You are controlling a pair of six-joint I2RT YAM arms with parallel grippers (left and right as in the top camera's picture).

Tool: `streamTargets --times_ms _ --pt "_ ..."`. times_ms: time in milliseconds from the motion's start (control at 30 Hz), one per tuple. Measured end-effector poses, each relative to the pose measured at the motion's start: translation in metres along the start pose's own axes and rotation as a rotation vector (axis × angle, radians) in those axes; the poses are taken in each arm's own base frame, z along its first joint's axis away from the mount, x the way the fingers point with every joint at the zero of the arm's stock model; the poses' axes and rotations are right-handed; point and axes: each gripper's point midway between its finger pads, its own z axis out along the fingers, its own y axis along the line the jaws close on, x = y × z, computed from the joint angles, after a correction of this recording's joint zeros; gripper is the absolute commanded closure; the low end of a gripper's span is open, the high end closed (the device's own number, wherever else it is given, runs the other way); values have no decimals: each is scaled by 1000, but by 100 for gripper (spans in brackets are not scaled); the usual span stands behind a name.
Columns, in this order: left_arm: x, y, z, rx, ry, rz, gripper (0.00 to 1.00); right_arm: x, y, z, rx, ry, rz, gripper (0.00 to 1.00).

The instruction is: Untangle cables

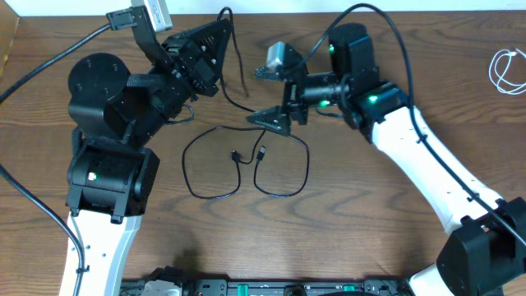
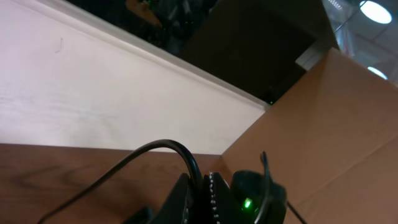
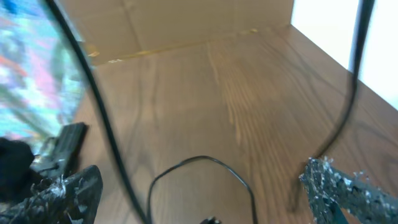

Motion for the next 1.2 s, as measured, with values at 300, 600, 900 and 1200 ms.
streamTargets --times_ms 300,600,900,1200 --pt "11 -16 -1 93 69 -26 93 -8 -41 23 410 36 8 1" --pt "33 -44 -9 254 209 -65 93 -13 -82 -7 600 -4 63 1" --pt "45 -59 -17 337 293 -104 93 -26 -92 -17 632 -58 46 52" --pt "40 -52 -13 295 257 -117 92 -14 -79 -8 544 -21 97 99"
